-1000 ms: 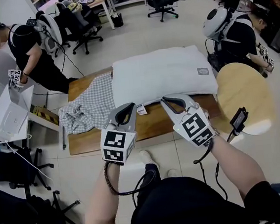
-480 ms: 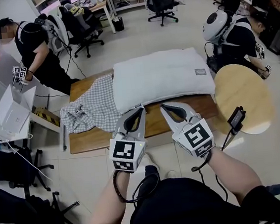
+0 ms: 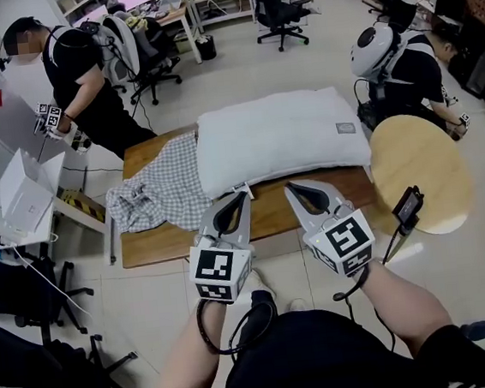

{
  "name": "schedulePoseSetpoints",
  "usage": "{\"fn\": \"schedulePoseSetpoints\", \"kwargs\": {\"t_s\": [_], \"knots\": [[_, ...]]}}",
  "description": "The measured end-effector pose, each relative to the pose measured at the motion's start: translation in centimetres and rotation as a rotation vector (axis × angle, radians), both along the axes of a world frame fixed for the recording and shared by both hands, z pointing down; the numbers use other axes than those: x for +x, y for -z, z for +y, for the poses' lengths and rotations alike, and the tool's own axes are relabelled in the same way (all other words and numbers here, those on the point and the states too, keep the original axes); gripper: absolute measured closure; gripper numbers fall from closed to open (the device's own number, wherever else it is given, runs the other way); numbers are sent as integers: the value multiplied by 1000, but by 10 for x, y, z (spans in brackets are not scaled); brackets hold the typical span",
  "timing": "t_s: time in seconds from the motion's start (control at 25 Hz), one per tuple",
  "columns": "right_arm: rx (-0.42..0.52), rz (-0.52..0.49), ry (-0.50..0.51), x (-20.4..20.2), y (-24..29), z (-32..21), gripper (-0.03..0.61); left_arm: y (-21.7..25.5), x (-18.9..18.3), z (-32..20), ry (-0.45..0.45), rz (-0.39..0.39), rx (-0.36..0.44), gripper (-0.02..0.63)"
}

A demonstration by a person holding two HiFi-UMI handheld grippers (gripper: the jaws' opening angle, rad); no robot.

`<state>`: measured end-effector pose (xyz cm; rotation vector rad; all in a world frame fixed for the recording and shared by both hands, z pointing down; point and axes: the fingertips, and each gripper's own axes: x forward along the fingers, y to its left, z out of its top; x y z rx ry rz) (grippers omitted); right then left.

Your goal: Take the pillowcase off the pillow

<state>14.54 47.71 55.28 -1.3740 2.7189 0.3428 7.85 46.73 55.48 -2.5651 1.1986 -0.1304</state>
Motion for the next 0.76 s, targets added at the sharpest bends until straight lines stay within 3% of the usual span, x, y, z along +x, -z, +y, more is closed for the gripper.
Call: {"fn": "schedulePoseSetpoints", "kwargs": {"t_s": [0.76], "knots": [[16,13,3,1,10,8,578,-4,13,11,3,-13,5,611]]}}
